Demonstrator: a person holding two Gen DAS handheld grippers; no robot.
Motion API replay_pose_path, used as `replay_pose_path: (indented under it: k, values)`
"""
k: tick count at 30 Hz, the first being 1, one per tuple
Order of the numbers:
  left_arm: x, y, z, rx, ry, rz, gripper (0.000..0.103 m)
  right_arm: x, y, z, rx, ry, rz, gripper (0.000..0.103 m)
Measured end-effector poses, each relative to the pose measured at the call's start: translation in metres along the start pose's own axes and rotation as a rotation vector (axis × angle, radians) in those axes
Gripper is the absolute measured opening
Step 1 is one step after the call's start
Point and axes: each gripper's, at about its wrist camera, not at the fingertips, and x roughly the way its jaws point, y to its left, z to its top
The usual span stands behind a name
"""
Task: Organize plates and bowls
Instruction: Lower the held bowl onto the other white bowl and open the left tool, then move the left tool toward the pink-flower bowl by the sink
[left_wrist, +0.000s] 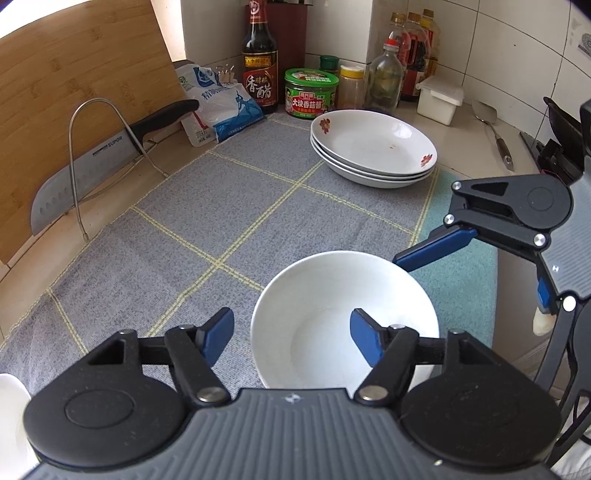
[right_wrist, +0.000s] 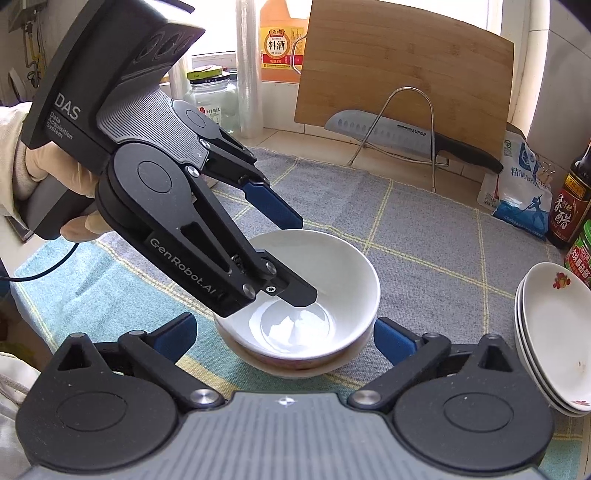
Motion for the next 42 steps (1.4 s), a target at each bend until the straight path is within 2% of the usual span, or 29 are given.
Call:
replay_pose_path:
  k: [6, 13, 23, 35, 42]
  values:
    - [-0.016, 0.008, -0.006, -0.034, -0.036, 0.035, 0.083, -0.006, -0.001, -0.001, 0.022, -0.019, -0.022, 0.103]
    - [-0.039, 0.011, -0.022, -0.081, -0.091, 0.114, 0.089, -0.017, 0.011, 0.000, -0.005, -0.054, -0.034, 0.103]
    - [-0.068, 0.018, -0.055, -0.191, -0.129, 0.194, 0.089, -0.014, 0.030, 0.018, -0.065, -0.076, -0.008, 0.103]
    - [-0.102, 0.044, -0.096, -0.324, -0.144, 0.305, 0.090, 0.013, 0.051, 0.052, -0.129, -0.024, 0.071, 0.103]
    - [-0.113, 0.056, -0.115, -0.372, -0.147, 0.376, 0.090, 0.029, 0.066, 0.075, -0.188, -0.026, 0.082, 0.103]
